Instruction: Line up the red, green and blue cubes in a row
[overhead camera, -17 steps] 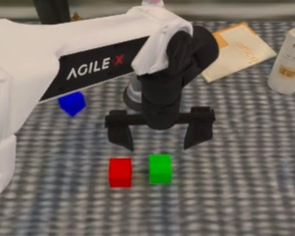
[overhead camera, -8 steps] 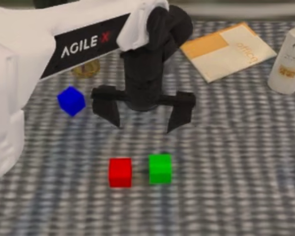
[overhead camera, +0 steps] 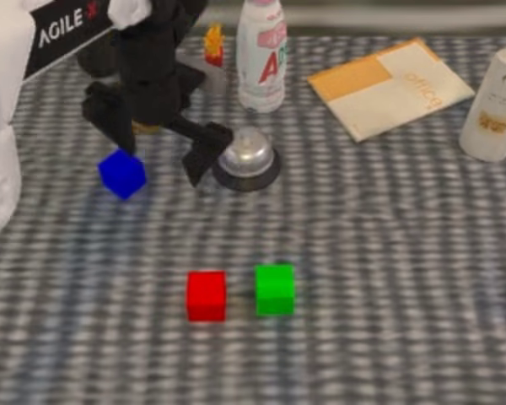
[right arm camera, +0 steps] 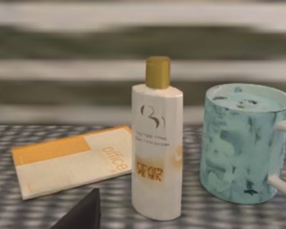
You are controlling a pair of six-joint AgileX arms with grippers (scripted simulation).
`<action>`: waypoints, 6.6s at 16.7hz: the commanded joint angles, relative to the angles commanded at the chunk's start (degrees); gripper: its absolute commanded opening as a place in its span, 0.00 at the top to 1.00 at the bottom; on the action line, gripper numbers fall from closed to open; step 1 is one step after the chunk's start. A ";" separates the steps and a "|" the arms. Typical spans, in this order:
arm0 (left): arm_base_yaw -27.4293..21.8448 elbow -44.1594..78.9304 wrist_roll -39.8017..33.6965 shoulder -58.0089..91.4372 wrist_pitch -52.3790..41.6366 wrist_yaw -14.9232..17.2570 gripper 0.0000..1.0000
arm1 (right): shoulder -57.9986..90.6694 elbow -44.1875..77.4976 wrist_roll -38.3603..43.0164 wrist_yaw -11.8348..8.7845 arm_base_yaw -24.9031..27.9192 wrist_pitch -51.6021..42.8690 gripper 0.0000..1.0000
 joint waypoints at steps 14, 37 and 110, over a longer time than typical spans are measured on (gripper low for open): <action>9.26 5.24 18.98 3.14 -0.39 0.04 0.00 | 0.00 0.00 0.00 0.00 0.00 0.00 0.00; 9.52 -7.37 19.22 7.03 16.12 0.10 0.75 | 0.00 0.00 0.00 0.00 0.00 0.00 0.00; -32.06 -1.82 -63.12 5.58 10.00 -1.35 0.55 | 0.00 0.00 0.00 0.00 0.00 0.00 0.00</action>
